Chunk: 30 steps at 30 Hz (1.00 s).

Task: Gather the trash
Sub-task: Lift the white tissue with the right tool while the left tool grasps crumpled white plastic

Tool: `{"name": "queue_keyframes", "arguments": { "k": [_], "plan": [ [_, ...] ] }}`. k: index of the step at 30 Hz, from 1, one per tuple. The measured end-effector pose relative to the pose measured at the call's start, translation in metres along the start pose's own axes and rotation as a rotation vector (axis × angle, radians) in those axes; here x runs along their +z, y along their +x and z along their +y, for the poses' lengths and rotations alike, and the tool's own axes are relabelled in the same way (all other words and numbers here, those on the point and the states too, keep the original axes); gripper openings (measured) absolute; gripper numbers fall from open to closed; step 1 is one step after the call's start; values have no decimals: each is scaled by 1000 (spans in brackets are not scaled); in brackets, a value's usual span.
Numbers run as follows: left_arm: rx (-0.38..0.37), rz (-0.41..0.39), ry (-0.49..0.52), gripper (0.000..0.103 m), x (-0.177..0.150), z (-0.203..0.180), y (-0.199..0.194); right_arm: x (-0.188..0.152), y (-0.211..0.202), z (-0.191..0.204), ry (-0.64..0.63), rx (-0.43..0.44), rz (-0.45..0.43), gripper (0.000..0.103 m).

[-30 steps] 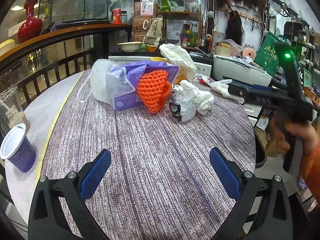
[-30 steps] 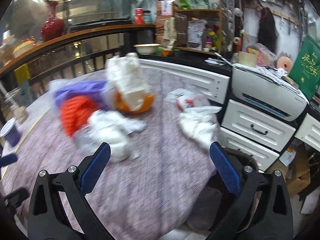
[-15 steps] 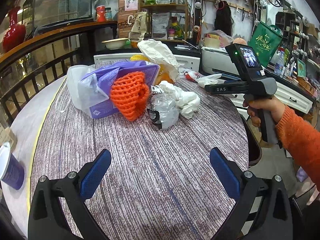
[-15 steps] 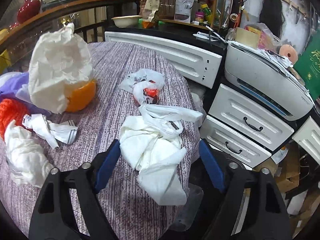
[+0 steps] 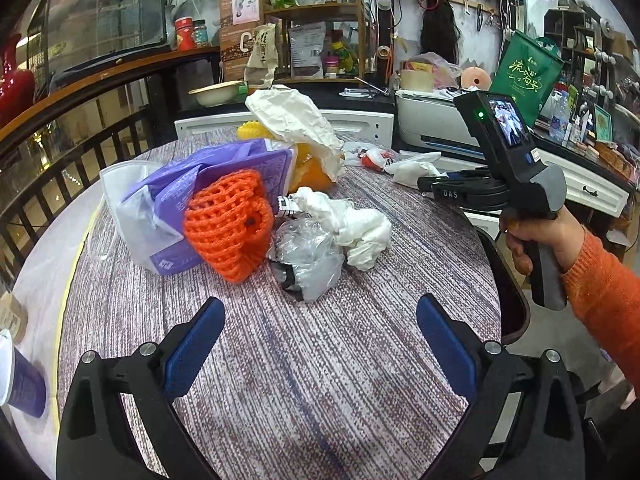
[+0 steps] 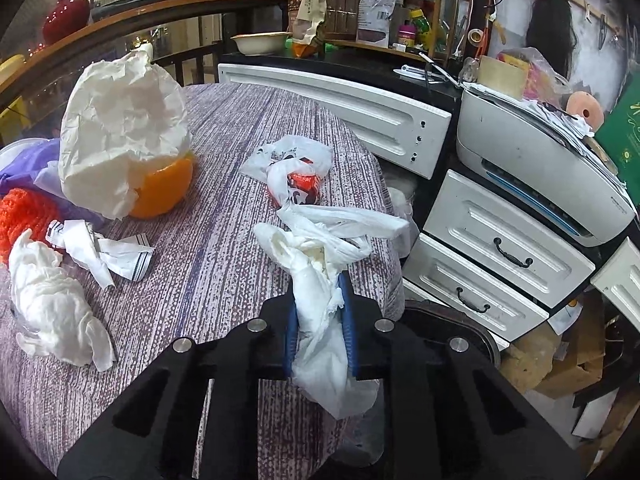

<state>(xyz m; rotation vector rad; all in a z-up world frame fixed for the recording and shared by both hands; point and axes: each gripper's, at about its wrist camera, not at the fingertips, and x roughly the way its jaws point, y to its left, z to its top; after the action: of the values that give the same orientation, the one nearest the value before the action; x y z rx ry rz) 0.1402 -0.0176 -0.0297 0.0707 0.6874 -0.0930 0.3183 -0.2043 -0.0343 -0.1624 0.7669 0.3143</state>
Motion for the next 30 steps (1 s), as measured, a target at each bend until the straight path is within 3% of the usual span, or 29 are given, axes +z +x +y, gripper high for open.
{"name": "queue_keyframes", "arguments": {
  "k": [7,13,20,24,30],
  "plan": [
    [3,-14,48,91,8,-5,8,-7,-21,-6,15,9,-48,17],
    [6,-41,157,91,19,-14,13,-16,-46,-13,39,35,-84,17],
    [-11,-20,241,91,28,-19,24,-31,-72,-13,42,63,-112,17],
    [14,-5,311,91,32,-28,37,-41,-85,-14,55,79,-122,17],
    [18,28,314,83,37,-27,52,-51,-100,-19,73,82,-131,17]
  ]
}}
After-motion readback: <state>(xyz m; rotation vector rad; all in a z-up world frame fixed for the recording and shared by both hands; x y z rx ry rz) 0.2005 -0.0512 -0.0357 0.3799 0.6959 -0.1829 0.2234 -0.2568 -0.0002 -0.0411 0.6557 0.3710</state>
